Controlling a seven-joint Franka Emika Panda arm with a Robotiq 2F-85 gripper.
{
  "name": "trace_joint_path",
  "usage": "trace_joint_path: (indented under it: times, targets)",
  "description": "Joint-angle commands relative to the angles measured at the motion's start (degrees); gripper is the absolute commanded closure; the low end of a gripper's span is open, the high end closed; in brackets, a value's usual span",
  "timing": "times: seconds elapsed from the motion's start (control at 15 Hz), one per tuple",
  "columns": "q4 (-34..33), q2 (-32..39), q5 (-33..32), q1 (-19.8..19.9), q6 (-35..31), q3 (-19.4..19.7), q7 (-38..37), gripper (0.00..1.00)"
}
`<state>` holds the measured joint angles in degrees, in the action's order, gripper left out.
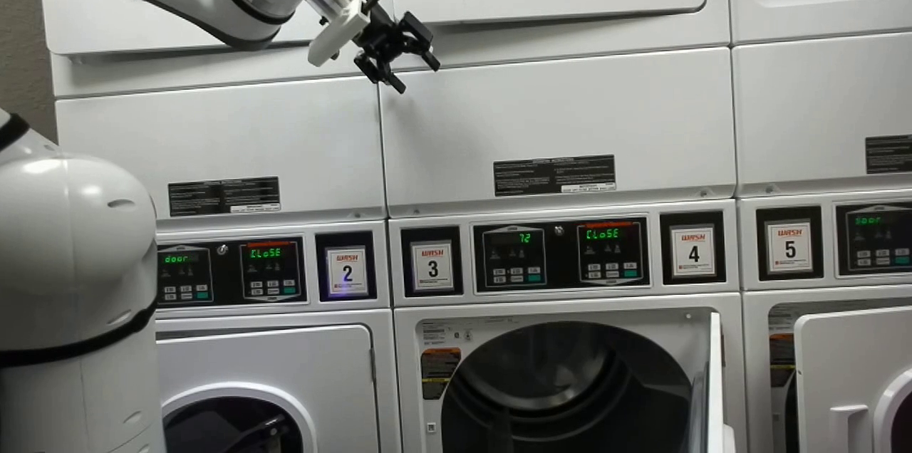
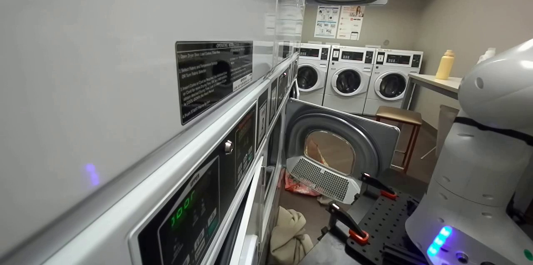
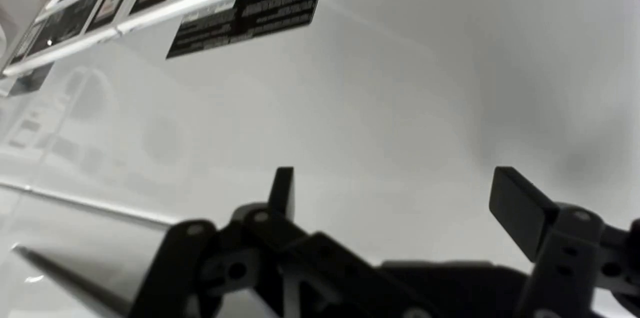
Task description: Open the machine
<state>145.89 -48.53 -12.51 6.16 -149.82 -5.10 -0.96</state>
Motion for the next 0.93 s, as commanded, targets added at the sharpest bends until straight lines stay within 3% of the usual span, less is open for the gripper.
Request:
trace_joint_path:
  times: [0.0, 0.53, 0.87]
  targets:
    - [-1.17, -1.31, -2.06, 3.47, -6.12, -2.99, -3.41, 0.00]
    - [-2.76, -2.51, -1.45, 7.75, -14.00, -6.14, -4.16, 0.00]
    - [-3.75, -3.62, -1.36, 12.67, -16.74, -9.02, -6.64, 0.00]
